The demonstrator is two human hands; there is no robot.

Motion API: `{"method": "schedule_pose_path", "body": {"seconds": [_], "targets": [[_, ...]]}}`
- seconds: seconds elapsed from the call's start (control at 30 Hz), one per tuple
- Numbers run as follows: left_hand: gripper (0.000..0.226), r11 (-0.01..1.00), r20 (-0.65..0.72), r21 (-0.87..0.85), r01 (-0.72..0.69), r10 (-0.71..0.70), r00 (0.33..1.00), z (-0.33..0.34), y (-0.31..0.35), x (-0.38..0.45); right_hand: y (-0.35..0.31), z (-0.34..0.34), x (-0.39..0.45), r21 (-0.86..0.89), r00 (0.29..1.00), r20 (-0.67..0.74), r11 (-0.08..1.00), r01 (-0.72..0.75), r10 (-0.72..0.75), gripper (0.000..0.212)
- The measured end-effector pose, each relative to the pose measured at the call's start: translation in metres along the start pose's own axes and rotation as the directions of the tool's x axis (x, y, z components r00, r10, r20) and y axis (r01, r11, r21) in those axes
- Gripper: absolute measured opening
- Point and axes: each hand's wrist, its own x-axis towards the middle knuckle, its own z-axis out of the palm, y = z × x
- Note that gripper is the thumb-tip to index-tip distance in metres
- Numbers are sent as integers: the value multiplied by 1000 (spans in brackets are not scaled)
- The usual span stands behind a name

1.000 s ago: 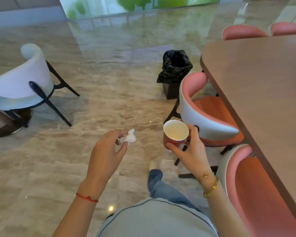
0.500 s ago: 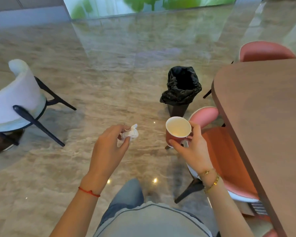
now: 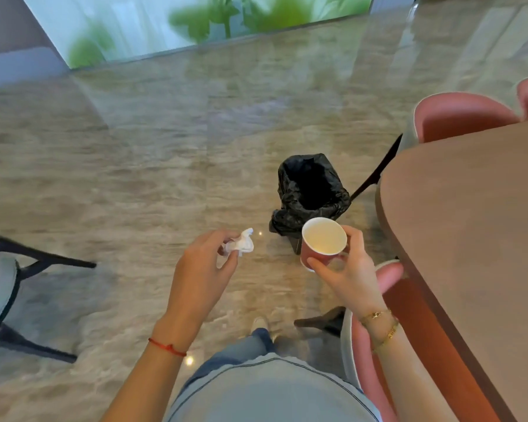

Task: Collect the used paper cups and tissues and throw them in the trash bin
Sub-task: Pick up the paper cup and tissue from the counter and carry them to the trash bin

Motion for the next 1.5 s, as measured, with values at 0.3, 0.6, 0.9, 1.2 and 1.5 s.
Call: {"method": "schedule_pose_path", "body": {"seconds": [0.3, 0.6, 0.9, 1.2, 1.5], "targets": [[21, 993, 112, -20, -120, 122, 986, 47, -20, 210, 19, 10, 167, -18, 985, -130, 993, -119, 116, 72], [18, 994, 263, -7, -109, 107, 959, 152, -32, 358, 90, 4, 297, -62, 958, -147, 965, -256, 244, 74], [18, 999, 403, -18, -30, 35, 914, 252, -27, 480, 139, -9, 415, -103, 935, -101, 932, -348, 338, 68], [35, 997, 569, 18, 74, -71, 819, 296, -48, 537, 183, 17, 482, -65, 861, -54, 859, -508, 505, 67], [32, 993, 597, 92, -69, 1, 802, 274, -69, 549, 203, 23, 496, -215, 797, 15, 781, -587, 603, 79]]}}
